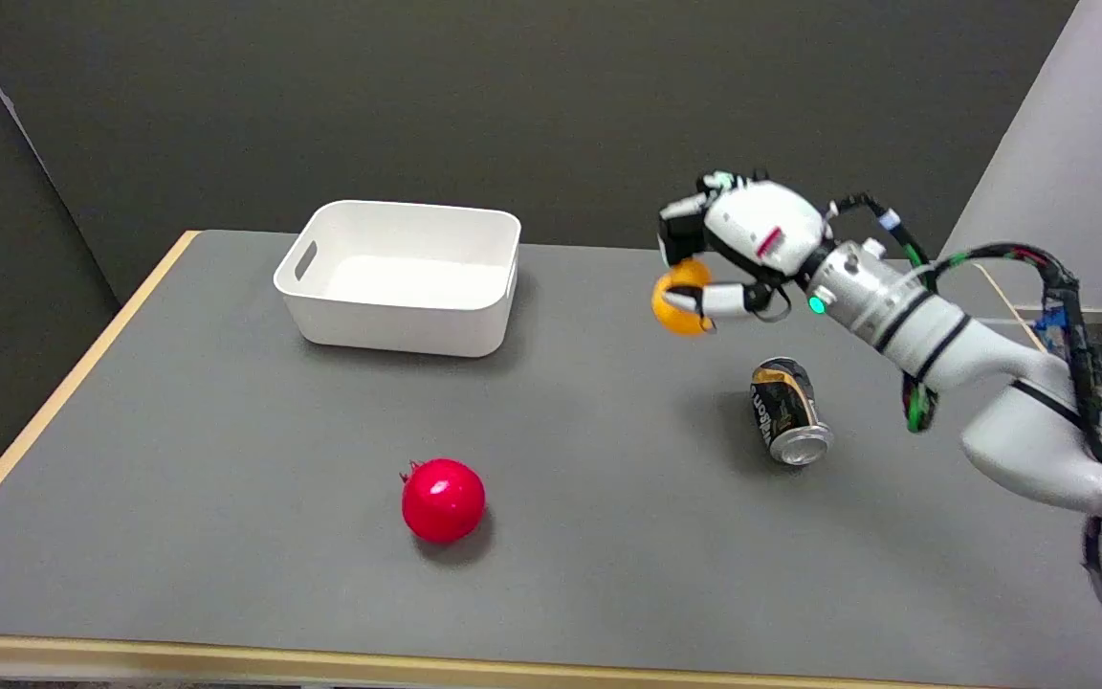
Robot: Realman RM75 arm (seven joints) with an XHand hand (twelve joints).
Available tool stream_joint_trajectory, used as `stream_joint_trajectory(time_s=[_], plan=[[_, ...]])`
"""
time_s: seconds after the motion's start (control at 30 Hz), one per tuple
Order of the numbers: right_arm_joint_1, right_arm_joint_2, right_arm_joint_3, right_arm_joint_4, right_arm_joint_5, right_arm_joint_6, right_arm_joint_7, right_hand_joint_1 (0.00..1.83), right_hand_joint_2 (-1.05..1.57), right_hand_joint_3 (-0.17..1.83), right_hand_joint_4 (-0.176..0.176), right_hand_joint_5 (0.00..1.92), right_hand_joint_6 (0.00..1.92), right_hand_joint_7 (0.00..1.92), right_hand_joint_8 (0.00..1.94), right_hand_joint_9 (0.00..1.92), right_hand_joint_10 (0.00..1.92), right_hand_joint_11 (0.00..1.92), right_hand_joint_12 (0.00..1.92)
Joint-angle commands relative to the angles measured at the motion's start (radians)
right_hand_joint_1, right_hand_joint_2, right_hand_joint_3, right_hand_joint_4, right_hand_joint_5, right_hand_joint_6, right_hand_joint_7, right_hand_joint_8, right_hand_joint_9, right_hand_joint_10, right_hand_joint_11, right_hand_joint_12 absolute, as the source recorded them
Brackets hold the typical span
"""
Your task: Place the yellow duck into the white box.
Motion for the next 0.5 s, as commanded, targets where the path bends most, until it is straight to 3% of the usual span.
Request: stream_joint_trajectory(time_s=[0.03, 0.5], plan=[[0.547, -0.268, -0.334, -0.232, -0.041, 0.014, -0.111, 1.19, 0.99, 0.54, -0.118, 0.66, 1.43, 0.87, 1.50, 0.69, 1.25, 0.29, 1.37], [0.852, -0.612, -0.589, -0.770, -0.040, 0.094, -0.131, 1.19, 0.98, 0.56, -0.127, 0.65, 1.45, 0.86, 1.53, 0.69, 1.28, 0.27, 1.34]])
